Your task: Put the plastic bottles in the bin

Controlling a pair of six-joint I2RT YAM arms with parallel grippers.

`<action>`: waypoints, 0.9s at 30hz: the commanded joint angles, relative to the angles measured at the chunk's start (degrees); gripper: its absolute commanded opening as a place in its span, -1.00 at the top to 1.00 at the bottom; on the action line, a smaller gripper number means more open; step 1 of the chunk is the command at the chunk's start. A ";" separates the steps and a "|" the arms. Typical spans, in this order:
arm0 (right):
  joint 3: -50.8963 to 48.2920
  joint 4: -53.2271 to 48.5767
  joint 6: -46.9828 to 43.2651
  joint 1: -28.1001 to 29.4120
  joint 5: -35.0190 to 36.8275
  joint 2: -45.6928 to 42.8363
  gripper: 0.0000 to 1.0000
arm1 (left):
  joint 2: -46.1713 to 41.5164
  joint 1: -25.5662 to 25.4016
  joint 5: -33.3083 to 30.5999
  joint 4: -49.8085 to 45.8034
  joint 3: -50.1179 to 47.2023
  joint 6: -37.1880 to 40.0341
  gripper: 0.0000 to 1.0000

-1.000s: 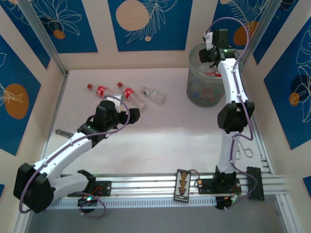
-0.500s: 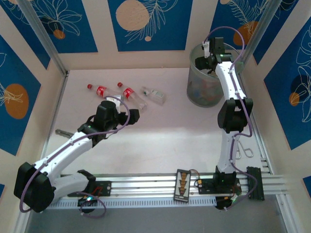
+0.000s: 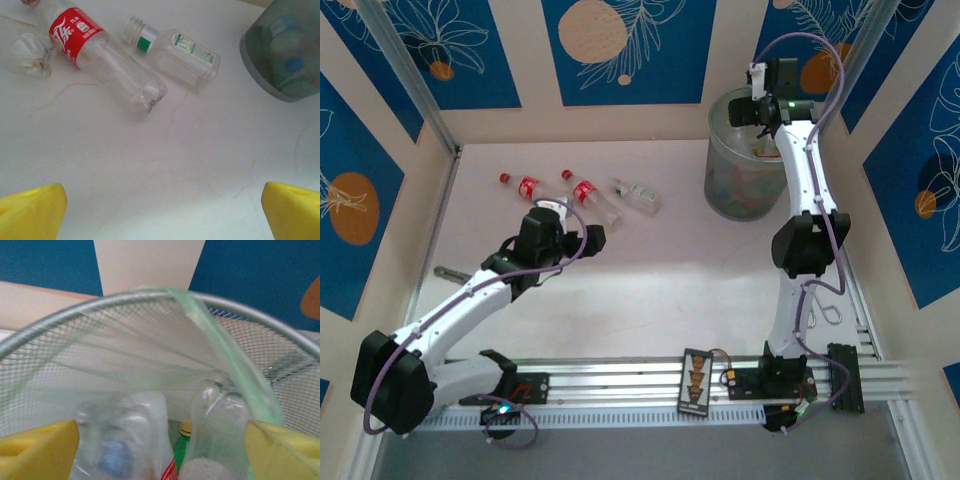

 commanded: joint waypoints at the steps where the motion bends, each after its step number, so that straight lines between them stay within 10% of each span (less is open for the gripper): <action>1: 0.41 -0.25 1.88 -0.32 -1.92 -4.92 -0.72 | 0.61 0.93 -1.66 -1.61 1.06 -1.61 -0.99; 13: -8.38 1.05 6.40 -0.76 -9.93 -16.69 -0.79 | 4.72 4.49 -8.35 -8.63 3.83 -9.68 -0.99; 27: -41.19 6.34 17.57 0.66 -22.49 -39.84 -0.79 | 23.55 18.98 -8.33 -10.58 18.93 -11.18 -1.00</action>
